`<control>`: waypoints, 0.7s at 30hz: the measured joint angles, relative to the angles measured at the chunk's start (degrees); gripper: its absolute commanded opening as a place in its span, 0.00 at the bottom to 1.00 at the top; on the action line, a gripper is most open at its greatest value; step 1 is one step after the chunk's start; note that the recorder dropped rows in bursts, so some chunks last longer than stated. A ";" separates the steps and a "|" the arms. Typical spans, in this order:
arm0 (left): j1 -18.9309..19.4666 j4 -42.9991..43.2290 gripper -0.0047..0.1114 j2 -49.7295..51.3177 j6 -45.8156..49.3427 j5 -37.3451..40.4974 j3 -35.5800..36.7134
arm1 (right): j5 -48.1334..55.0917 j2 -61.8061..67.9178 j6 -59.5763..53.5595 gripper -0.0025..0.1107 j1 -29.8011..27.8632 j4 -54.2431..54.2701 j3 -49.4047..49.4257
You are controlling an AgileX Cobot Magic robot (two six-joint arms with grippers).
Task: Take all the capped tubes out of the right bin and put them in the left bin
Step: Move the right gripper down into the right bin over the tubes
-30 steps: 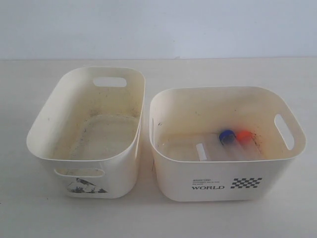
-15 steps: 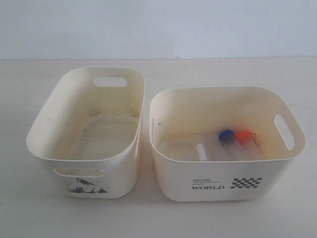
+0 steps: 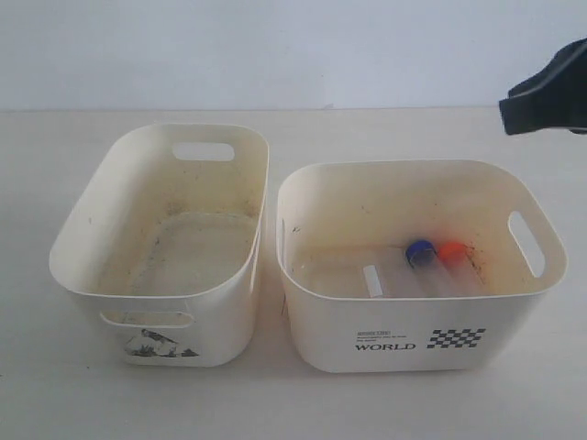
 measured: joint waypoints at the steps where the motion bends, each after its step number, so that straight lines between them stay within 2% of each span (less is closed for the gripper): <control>1: 0.00 0.00 0.08 0.00 0.00 0.00 0.00 | 1.85 2.21 2.48 0.02 0.00 -1.22 -1.80; 8: 0.00 0.00 0.08 0.00 0.00 0.00 0.00 | 16.25 14.76 10.87 0.02 0.00 -3.19 -13.18; 17: 0.00 0.00 0.08 0.00 0.00 0.00 0.00 | 27.38 26.50 11.74 0.02 0.23 -1.14 -24.70; 21: 0.00 0.00 0.08 0.00 0.00 0.00 0.00 | 30.16 31.14 11.17 0.02 3.48 -0.90 -26.90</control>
